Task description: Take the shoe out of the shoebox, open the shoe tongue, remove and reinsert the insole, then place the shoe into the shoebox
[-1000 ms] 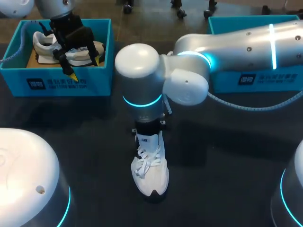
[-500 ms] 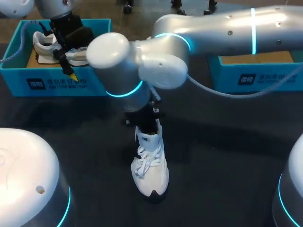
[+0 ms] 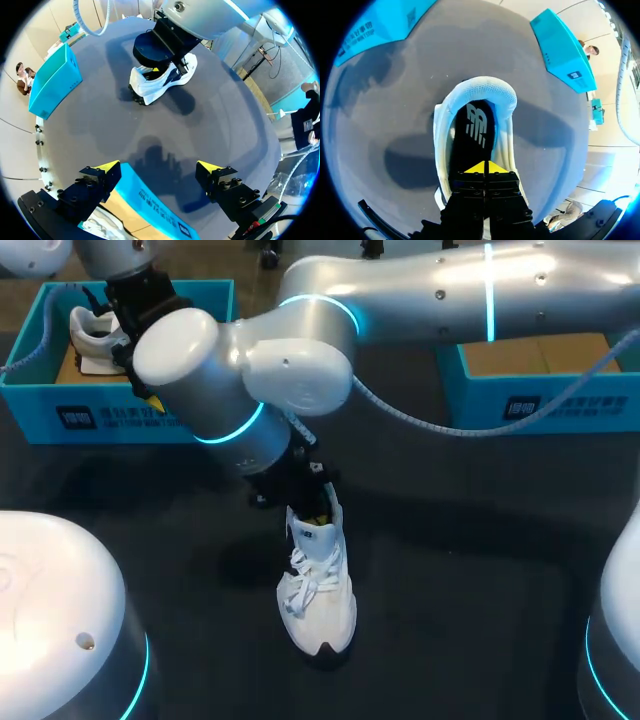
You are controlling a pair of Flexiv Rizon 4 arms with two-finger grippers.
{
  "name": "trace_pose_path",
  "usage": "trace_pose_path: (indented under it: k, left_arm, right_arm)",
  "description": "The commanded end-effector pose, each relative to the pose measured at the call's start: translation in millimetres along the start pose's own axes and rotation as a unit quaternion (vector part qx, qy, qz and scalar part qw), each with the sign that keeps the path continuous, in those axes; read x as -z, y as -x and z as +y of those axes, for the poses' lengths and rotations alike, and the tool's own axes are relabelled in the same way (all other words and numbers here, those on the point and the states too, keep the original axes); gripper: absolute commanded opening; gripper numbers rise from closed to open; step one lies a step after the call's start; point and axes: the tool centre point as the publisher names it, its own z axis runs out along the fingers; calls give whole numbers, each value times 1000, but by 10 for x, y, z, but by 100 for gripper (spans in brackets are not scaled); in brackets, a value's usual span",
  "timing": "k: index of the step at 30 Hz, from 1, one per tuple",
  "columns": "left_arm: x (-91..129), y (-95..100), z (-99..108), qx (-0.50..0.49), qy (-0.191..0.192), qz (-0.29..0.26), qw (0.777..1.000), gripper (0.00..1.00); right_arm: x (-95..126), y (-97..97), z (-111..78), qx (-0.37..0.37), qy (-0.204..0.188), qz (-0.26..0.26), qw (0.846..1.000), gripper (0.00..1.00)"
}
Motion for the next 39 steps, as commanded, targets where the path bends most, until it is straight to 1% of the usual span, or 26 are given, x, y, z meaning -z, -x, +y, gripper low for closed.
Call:
trace_pose_path:
  k: [1,11,13,17,22,24,29,32,34,39]
  left_arm:
    - [5,-4,1,0,1,1,1000,100]
    - [5,-4,1,0,1,1,1000,100]
    - [5,-4,1,0,1,1,1000,100]
    - [5,-4,1,0,1,1,1000,100]
    - [5,-4,1,0,1,1,1000,100]
    - [5,-4,1,0,1,1,1000,100]
    - [5,-4,1,0,1,1,1000,100]
    - [5,-4,1,0,1,1,1000,100]
    - [5,-4,1,0,1,1,1000,100]
    - [5,-4,1,0,1,1,1000,100]
  right_arm:
    - [-20,-40,-27,-25,1,-51,998,0]
    - [-77,6,15,-22,2,-86,996,0]
    - [-186,18,54,-21,-3,-95,995,0]
    - [-316,19,94,-18,-9,-88,996,0]
    - [-542,6,153,-17,-23,-56,998,0]
    - [-591,-27,161,-16,-25,-41,999,0]
    - [-563,-123,155,-10,-17,-10,1000,0]
    - [-517,-173,128,-3,-9,22,1000,0]
    - [-488,-199,99,1,-4,52,999,0]
    - [-429,-222,35,6,-3,92,996,0]
